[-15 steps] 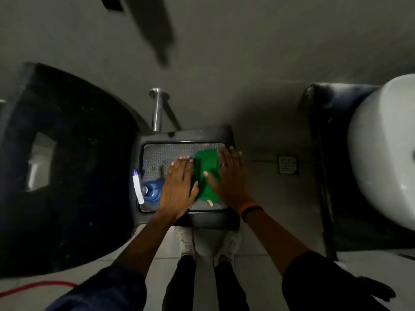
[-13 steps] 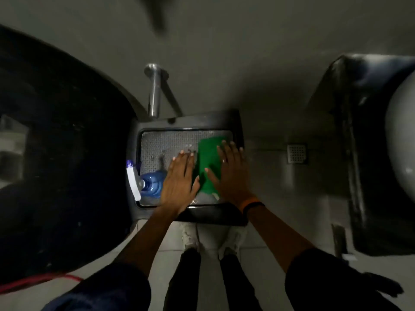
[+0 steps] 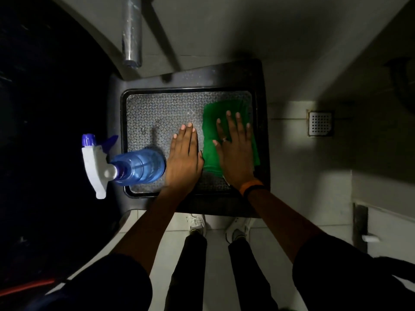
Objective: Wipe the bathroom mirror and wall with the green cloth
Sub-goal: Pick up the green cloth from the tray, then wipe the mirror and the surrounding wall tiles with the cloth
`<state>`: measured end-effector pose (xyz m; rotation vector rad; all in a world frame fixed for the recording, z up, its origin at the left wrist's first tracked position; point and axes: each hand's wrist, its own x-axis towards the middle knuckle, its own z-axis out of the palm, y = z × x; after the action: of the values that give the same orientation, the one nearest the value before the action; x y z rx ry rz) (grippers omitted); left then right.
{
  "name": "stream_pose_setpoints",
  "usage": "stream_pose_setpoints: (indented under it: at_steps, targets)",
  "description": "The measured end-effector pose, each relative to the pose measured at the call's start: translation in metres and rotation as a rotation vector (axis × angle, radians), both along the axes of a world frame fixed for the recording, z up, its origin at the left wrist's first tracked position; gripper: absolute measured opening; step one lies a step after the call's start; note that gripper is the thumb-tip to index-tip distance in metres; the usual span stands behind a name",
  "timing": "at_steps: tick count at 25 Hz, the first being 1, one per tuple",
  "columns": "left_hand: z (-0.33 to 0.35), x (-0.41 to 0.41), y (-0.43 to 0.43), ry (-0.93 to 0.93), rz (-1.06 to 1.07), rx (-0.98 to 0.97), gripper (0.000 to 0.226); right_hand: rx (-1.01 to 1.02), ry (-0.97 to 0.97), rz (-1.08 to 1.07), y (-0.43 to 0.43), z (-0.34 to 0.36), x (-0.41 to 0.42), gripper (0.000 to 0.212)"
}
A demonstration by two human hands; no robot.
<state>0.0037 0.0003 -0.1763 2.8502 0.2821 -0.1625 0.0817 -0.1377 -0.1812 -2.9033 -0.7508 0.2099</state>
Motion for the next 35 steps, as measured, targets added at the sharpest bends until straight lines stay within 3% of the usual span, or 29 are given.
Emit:
stream_pose_setpoints:
  at_steps: [4, 7, 13, 19, 25, 29, 35]
  targets:
    - [0.013, 0.003, -0.001, 0.036, 0.011, -0.009, 0.064, 0.184, -0.021, -0.045, 0.004, 0.005, 0.0, 0.046]
    - [0.04, 0.006, -0.004, 0.034, 0.0, -0.02, 0.068, 0.374, 0.057, -0.124, 0.006, 0.024, 0.013, 0.048]
    - [0.151, 0.028, -0.001, -0.119, -0.088, 0.024, 0.076, 0.696, 0.113, -0.297, -0.004, 0.128, 0.042, 0.039]
    - [0.335, 0.095, 0.001, -0.372, -0.155, 0.073, 0.078, 0.868, -0.122, -0.293, -0.013, 0.331, 0.095, 0.032]
    - [0.566, 0.176, 0.0, -0.805, -0.202, 0.147, 0.079, 1.017, -0.527, -0.211, -0.026, 0.572, 0.144, 0.04]
    - [0.697, 0.206, 0.004, -0.997, -0.167, 0.199, 0.081, 1.082, -0.846, -0.088, -0.031, 0.704, 0.164, 0.049]
    - [0.835, 0.257, -0.02, -1.229, -0.167, 0.321, 0.084, 0.977, -1.327, 0.149, -0.076, 0.848, 0.203, 0.048]
